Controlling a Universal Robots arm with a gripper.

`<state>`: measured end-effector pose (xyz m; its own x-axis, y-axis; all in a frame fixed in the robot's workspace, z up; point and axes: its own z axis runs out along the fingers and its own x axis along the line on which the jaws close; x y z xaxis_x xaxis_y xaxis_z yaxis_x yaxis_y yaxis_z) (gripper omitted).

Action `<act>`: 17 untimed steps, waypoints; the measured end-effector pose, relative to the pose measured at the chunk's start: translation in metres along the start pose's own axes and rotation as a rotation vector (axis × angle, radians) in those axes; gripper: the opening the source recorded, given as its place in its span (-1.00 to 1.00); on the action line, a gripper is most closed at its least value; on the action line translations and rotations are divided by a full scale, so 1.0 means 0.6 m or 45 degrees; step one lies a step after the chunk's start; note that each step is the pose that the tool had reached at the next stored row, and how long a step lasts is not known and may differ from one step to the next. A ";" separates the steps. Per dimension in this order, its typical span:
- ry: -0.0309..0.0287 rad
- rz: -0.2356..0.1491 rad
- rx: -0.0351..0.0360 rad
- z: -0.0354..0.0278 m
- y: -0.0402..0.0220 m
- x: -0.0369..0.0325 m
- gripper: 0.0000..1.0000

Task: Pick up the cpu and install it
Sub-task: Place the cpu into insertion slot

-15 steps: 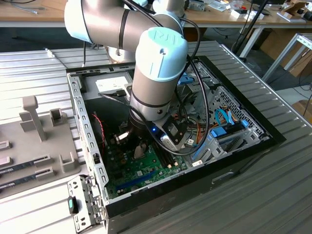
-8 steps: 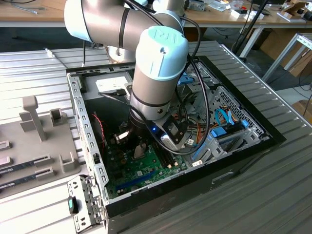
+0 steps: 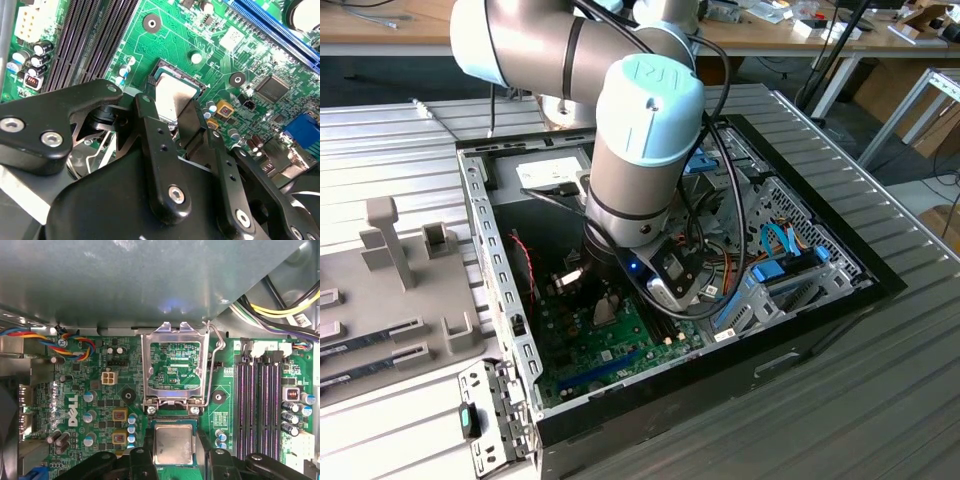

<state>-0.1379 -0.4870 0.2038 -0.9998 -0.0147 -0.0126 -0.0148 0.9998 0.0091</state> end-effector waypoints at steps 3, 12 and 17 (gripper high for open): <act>0.0001 0.005 -0.0007 0.001 0.000 0.001 -0.15; -0.0003 0.034 -0.0027 0.002 -0.001 0.004 -0.15; 0.0001 0.034 -0.0023 0.004 -0.001 0.002 -0.15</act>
<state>-0.1391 -0.4874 0.2014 -0.9999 0.0120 -0.0122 0.0119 0.9999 0.0112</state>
